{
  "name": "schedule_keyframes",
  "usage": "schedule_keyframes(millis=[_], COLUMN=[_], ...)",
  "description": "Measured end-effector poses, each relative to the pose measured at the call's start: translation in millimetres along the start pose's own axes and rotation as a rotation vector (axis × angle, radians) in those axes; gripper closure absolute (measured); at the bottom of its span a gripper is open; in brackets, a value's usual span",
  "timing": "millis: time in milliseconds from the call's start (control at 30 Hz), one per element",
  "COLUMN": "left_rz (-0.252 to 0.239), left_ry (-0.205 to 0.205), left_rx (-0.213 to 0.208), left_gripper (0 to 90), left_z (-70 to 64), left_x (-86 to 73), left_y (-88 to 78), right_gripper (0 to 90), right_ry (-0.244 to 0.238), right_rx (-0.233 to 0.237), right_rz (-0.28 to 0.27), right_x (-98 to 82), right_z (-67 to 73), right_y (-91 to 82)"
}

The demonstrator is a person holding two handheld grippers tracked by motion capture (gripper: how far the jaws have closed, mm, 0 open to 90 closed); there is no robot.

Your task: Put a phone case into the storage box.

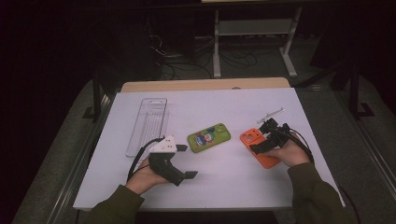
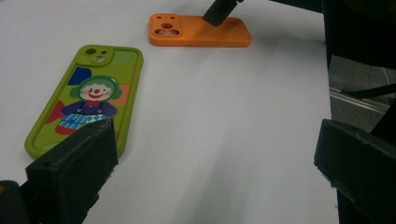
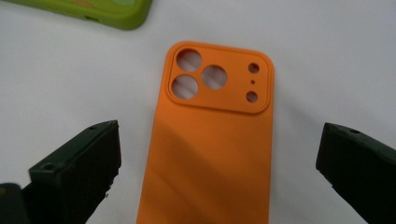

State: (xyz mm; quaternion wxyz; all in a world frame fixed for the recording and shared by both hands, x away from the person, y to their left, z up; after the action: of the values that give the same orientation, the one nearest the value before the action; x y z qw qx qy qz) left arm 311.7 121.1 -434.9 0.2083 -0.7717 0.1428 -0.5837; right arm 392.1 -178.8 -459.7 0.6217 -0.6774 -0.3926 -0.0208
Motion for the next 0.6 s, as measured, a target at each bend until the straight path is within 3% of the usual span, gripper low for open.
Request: schedule_keyframes(millis=[100, 600], left_rz=[-0.001, -0.002], left_ry=[-0.002, -0.005], left_rx=[-0.001, -0.003], left_gripper=[0.0, 0.0], left_z=[-0.1, 0.2], left_x=[0.1, 0.0], left_y=[-0.2, -0.5], right_gripper=[0.0, 0.0], right_ry=[0.021, -0.014], right_rx=[0.007, 0.012], right_rz=[0.041, 0.178], right_x=[-2.7, -18.0], right_z=[2.3, 6.8], right_y=[0.5, 13.7])
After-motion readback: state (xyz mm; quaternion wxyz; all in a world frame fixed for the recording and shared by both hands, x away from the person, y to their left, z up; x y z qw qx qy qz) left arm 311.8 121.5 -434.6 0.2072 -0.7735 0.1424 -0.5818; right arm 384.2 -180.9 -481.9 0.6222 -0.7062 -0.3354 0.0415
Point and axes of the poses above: each handheld gripper's, and its own axes: y roughly forward along the jaws, x roughly out of its top, z roughly to its left, the point moved 6 cm from there along y, roughly forward along the jaws, and after that the axes turned 13 degrees about -x, right-handed, at the moved point
